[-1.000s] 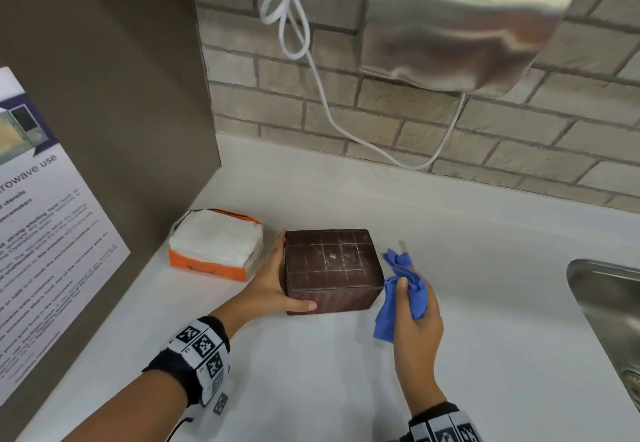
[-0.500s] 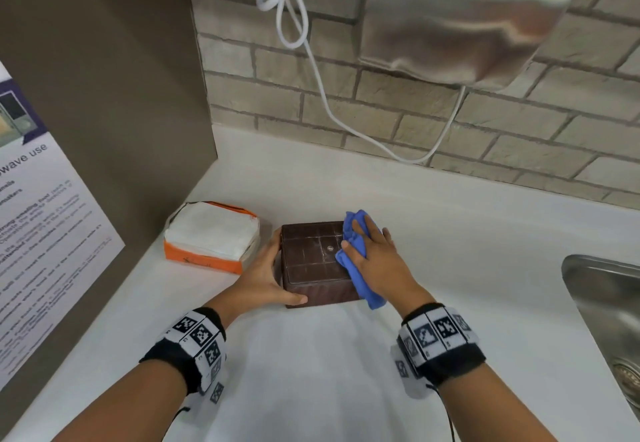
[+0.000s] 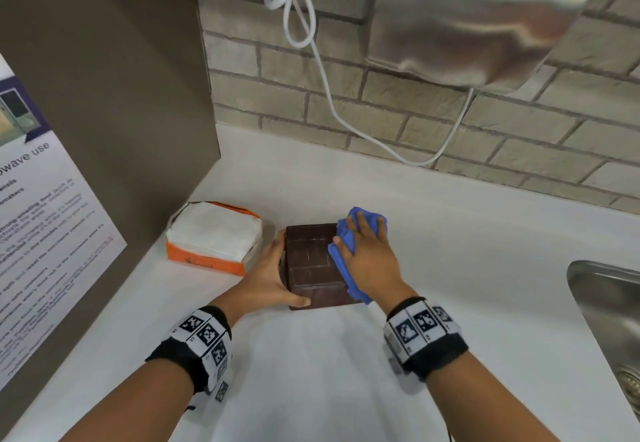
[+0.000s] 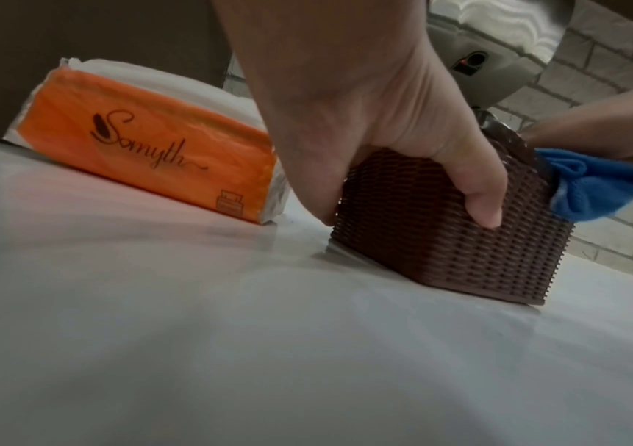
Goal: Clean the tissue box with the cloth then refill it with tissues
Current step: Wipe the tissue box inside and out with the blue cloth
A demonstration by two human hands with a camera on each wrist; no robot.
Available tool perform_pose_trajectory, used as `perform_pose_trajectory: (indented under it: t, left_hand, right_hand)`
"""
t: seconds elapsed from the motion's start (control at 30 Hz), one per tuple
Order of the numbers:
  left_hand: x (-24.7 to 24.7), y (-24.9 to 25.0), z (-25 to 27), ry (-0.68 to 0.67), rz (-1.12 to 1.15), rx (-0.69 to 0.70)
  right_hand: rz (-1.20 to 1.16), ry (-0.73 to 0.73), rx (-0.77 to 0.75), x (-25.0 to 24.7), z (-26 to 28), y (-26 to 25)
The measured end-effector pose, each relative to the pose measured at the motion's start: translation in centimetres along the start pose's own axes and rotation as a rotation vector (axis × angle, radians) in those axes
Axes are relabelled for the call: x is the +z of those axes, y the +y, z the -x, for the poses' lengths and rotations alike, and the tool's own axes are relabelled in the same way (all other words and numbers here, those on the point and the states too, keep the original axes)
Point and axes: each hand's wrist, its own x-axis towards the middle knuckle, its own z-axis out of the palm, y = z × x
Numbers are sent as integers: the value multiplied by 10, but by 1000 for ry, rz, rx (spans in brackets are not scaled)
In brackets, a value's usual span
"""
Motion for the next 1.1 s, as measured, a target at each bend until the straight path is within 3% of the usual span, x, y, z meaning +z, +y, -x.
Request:
perform_pose_trajectory:
  t: [0.1, 0.2, 0.37, 0.47, 0.53, 0.6, 0.7, 0.8, 0.97, 1.1]
  left_hand:
    - [-1, 1, -1, -23, 46, 14]
    - [1, 2, 0, -40, 77, 20]
    - [5, -10, -1, -15, 95, -13]
    - [5, -12, -2, -1, 73, -35]
    - [6, -13, -5, 14, 46, -42]
    - [5, -13, -5, 13, 16, -23]
    - [1, -10, 0, -32, 119, -88]
    - [1, -4, 1, -24, 124, -85]
    - [4, -13, 0, -19, 45, -58]
    - [5, -14, 1, -22, 54, -75]
  right_hand:
    - [168, 39, -208, 18, 21, -40]
    - [30, 13, -371, 27, 27, -49]
    - [-78, 69, -182, -1, -15, -18]
    - [21, 91, -125, -9, -17, -32]
    - [127, 152, -156, 0, -2, -49]
    - [217, 67, -252, 18, 22, -65]
    - [83, 20, -312, 34, 46, -73]
    - [103, 10, -405, 18, 29, -69]
    - [3, -8, -253, 15, -23, -74]
    - [-3, 84, -234, 31, -4, -92]
